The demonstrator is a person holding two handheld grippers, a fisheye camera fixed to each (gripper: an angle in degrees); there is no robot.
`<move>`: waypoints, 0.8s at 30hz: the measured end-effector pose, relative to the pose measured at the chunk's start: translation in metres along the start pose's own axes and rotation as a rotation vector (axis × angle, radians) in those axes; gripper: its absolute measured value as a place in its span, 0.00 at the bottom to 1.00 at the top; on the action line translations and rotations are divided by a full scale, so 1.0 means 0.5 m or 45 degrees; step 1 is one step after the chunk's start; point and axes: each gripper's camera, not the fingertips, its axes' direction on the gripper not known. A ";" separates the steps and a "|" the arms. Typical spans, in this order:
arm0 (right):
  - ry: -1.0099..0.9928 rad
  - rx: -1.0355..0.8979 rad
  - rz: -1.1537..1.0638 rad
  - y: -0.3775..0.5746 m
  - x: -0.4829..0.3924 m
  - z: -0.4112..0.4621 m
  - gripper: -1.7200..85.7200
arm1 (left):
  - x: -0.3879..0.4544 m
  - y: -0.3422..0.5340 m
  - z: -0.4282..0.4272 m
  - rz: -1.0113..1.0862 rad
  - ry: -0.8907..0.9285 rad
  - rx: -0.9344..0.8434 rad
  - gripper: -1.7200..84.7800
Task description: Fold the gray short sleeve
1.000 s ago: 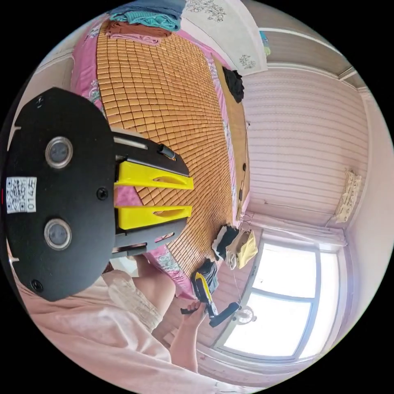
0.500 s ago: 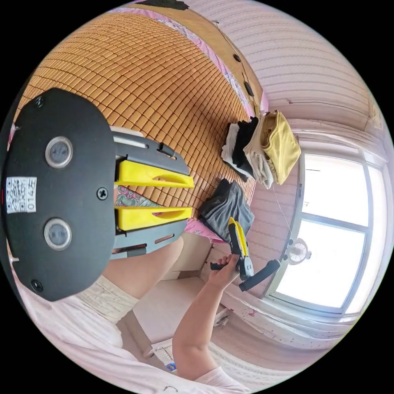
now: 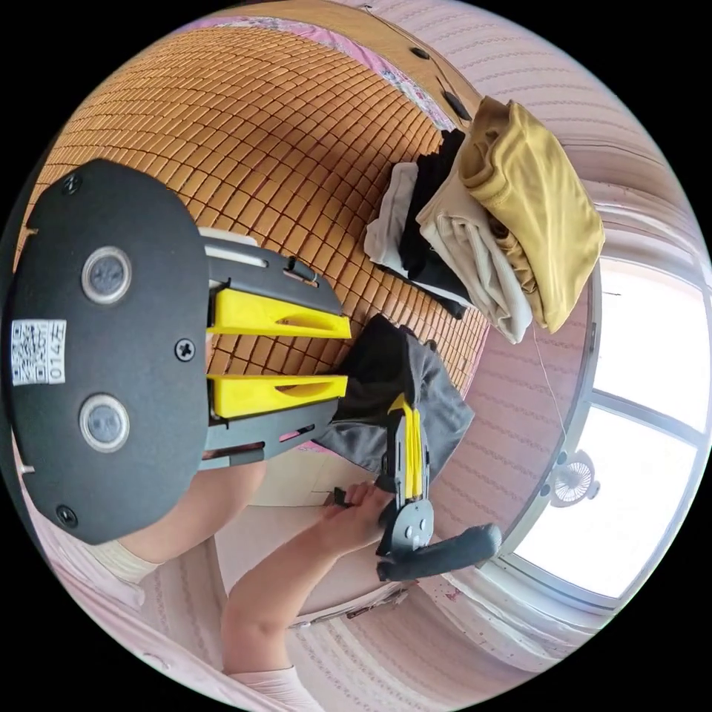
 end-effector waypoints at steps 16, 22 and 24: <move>-0.120 0.148 0.595 0.374 0.253 -0.131 0.06 | -0.091 -0.228 0.222 -0.182 0.193 -0.213 0.13; -0.112 0.201 0.420 0.344 0.225 -0.123 0.15 | -0.114 -0.206 0.178 -0.239 0.392 -0.126 0.05; 0.008 0.109 0.435 0.315 0.229 -0.073 0.17 | -0.100 -0.198 0.151 -0.176 0.379 -0.116 0.04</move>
